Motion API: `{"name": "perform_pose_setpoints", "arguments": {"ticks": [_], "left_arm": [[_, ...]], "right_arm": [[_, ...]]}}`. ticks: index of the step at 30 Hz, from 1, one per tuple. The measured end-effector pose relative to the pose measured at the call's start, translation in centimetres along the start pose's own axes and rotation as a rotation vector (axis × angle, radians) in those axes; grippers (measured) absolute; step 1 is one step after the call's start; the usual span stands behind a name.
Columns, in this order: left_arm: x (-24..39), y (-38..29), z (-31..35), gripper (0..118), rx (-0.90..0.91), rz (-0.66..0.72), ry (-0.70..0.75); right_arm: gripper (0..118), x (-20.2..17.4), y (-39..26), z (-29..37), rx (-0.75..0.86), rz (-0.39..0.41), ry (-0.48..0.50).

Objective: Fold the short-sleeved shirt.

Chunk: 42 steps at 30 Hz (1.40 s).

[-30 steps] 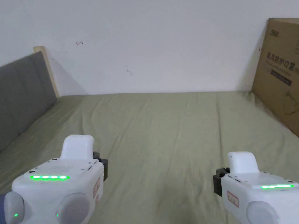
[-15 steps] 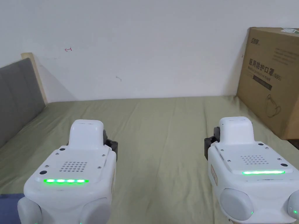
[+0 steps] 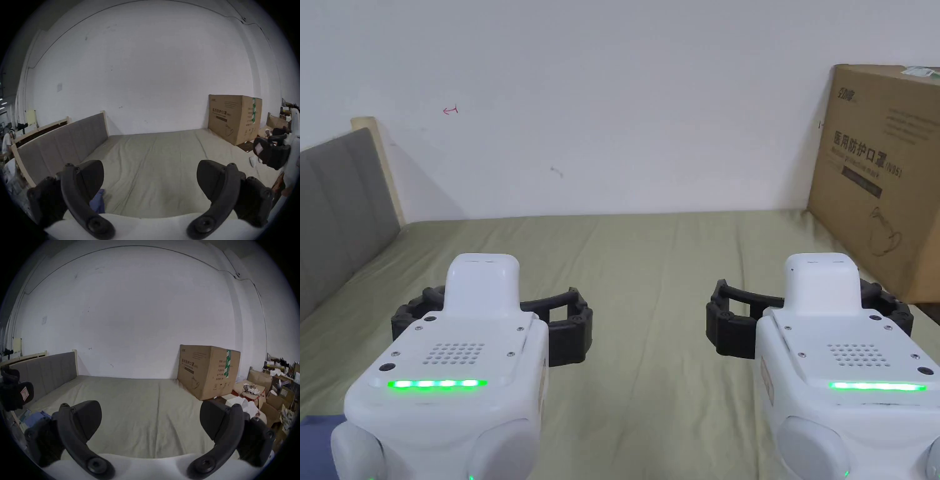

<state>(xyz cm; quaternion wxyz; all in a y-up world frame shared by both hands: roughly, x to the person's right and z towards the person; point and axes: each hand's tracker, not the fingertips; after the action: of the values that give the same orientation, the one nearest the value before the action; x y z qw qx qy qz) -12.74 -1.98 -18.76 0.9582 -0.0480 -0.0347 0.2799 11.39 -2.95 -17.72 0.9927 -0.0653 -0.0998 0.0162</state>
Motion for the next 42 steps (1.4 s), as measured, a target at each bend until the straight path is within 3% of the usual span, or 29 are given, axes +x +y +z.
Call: {"name": "perform_pose_setpoints", "arguments": {"ticks": [4, 7, 10, 25, 26, 42], "left_arm": [[0.2, 0.6, 0.3, 115, 0.010, 0.050, -0.098], [0.6, 0.7, 0.1, 115, -0.013, 0.092, -0.057], [0.7, 0.4, -0.1, 115, -0.008, 0.050, 0.010], [0.9, 0.0, 0.0, 115, -0.011, 0.030, 0.001], [0.9, 0.7, -0.1, 115, -0.046, -0.237, 0.034], [1.0, 0.7, -0.5, 115, -0.073, -0.253, 0.030]], "right_arm": [[118, 0.6, 0.0, -0.2, -0.015, -0.028, 0.005], [118, 0.8, -0.1, -0.2, -0.010, -0.015, -0.020], [118, 1.1, 0.0, -0.2, -0.011, -0.025, -0.009], [118, 0.6, -0.2, -0.3, -0.025, 0.000, 0.001], [118, 0.6, -0.2, -0.3, -0.025, -0.003, 0.004], [118, 0.0, -0.4, -0.3, -0.036, 0.029, 0.021]]}}
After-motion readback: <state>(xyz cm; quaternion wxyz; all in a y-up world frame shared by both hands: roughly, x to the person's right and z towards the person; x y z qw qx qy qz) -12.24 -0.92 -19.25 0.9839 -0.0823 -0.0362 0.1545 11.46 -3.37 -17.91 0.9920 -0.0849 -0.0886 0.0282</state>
